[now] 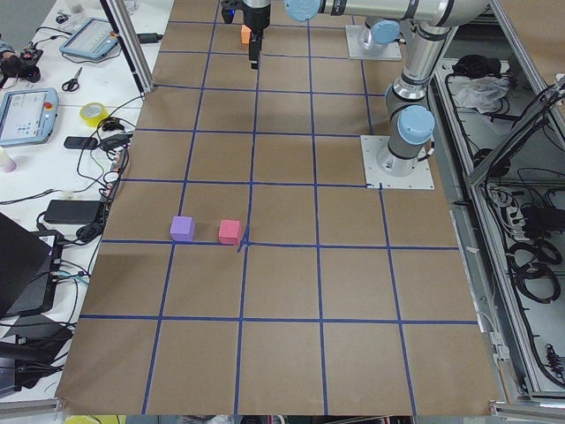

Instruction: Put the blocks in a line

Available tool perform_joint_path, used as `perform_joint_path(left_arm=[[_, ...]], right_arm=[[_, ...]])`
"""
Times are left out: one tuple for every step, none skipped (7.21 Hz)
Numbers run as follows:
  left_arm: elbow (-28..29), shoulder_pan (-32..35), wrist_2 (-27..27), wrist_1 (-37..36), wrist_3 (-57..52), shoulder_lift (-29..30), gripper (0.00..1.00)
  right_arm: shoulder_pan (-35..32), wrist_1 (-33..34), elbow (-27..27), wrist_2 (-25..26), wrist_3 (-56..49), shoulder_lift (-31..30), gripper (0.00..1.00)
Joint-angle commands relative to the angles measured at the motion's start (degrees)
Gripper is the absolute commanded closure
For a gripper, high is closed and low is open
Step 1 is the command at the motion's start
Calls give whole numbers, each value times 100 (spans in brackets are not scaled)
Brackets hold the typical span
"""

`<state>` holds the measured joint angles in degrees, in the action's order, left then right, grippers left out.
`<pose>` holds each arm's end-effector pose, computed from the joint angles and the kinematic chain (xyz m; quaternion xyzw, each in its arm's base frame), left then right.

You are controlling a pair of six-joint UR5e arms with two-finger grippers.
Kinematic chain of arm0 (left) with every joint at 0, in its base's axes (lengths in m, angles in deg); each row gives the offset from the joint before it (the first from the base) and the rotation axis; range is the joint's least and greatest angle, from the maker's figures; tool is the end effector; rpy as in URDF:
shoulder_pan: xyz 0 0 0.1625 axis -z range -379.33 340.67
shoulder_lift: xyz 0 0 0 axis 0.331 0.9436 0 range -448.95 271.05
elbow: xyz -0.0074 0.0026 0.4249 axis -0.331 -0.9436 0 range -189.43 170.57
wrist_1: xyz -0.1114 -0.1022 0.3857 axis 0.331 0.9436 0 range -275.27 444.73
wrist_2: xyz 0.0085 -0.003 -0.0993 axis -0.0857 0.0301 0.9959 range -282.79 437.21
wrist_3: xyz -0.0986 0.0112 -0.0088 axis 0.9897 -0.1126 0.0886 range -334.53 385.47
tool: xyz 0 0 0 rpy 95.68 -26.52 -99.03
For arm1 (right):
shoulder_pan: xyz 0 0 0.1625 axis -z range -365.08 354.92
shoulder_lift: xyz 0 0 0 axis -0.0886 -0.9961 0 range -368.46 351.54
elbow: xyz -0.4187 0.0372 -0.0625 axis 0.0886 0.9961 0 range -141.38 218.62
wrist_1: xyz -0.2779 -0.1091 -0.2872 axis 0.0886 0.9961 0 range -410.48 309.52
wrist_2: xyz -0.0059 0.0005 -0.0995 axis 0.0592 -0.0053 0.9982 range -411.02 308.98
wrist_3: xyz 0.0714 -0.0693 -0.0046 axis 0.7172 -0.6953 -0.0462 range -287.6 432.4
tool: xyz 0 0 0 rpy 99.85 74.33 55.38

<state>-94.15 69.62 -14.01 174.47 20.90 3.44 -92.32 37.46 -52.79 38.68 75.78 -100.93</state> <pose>-0.1218 -0.5167 0.5128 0.0305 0.9991 -0.0269 0.0120 0.1110 -0.4777 0.4931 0.0536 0.9985 0.0087 0.0026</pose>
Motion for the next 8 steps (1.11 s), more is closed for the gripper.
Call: perform_joint_path(left_arm=[[0,0,-1,0,0,-2,0],[-9,0,-1,0,0,-2,0],[-9,0,-1,0,0,-2,0],[-9,0,-10,9,0,-2,0],[-9,0,-10,9,0,-2,0],[-9,0,-1,9,0,-2,0],[-9,0,-1,9,0,-2,0],[-9,0,-1,9,0,-2,0]], right_arm=[[-4,4,0,4,5,-8,0],[-4,-5,0,4,14,-17,0],[-4,-5,0,4,23,-8,0],[-4,3,0,-5,14,9,0],[-4,-5,-17,-5,-38,123,0],[22,30,-26,4,-21,193,0],[48,82,-26,178,-73,220,0],[101,91,-35,432,-83,447,0]])
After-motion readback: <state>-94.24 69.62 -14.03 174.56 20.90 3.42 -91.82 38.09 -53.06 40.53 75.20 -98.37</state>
